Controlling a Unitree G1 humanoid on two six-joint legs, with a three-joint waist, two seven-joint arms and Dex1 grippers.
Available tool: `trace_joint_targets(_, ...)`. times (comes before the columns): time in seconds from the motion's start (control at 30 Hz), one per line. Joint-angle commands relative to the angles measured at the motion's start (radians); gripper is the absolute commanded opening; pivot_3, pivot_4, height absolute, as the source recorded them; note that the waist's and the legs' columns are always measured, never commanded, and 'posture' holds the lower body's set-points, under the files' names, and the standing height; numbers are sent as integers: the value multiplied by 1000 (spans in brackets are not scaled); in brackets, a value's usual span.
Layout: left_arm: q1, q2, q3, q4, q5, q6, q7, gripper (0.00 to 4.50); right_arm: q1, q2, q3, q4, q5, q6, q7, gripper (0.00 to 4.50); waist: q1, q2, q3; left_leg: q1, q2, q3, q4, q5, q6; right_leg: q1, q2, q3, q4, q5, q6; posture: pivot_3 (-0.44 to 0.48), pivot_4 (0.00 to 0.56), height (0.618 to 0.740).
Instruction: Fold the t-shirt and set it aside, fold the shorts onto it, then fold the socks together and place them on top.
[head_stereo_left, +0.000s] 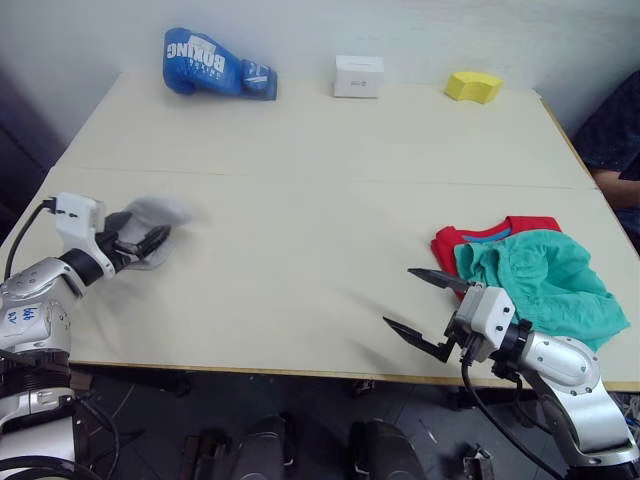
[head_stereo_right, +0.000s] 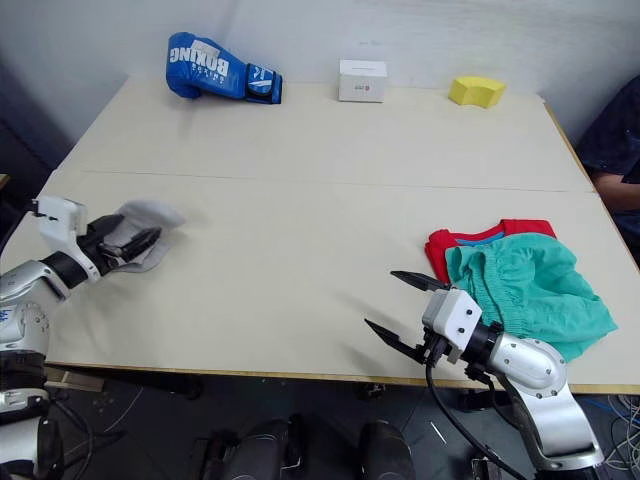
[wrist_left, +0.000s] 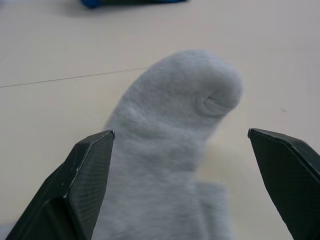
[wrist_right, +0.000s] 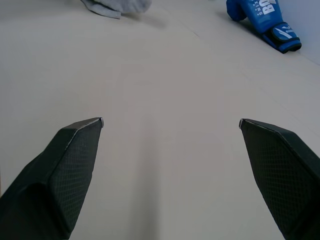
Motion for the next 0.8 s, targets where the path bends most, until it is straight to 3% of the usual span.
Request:
trace_joint_targets(0.03,-28,12,46,89,21,-47,68,4500,7,6,-3,-44,0,-15,-12,4467,1,0,0,0,0,0,0,0,0,0,0,0,0,0,0,0,150,740)
trace_joint_targets(0.17,1,24,56,97,12,-81,24,4500,11,7,-7,-42,-3,-16,-18,4467,1,-2,0,0,-1,0,0,0,0,0,-1,0,0,0,0,0,150,740)
trace_joint_targets(0.3,63,54,68,-8,-42,-113,-161,4500,20,7,-7,-45,-4,-17,-22,4467,1,-2,0,0,-1,0,0,-1,-1,0,-1,0,0,0,0,0,150,740)
trace_joint_targets(0.5,162,184,-76,-87,77,-151,-375,4500,25,8,-3,-49,-3,-15,-23,4467,0,-2,0,0,-1,0,0,-3,-5,0,-1,0,0,0,0,0,150,740)
trace_joint_targets(0.6,135,202,-139,-29,155,-182,-362,4500,25,9,1,-47,-1,-15,-19,4467,0,-2,0,1,-1,0,-1,-4,-4,0,-1,1,-1,0,0,0,150,740)
trace_joint_targets(0.8,-17,150,-222,143,256,-190,-256,4500,12,4,5,-46,1,-10,-13,4467,4,-2,0,-1,-1,-1,0,-5,-3,0,-1,0,-1,0,0,0,150,740)
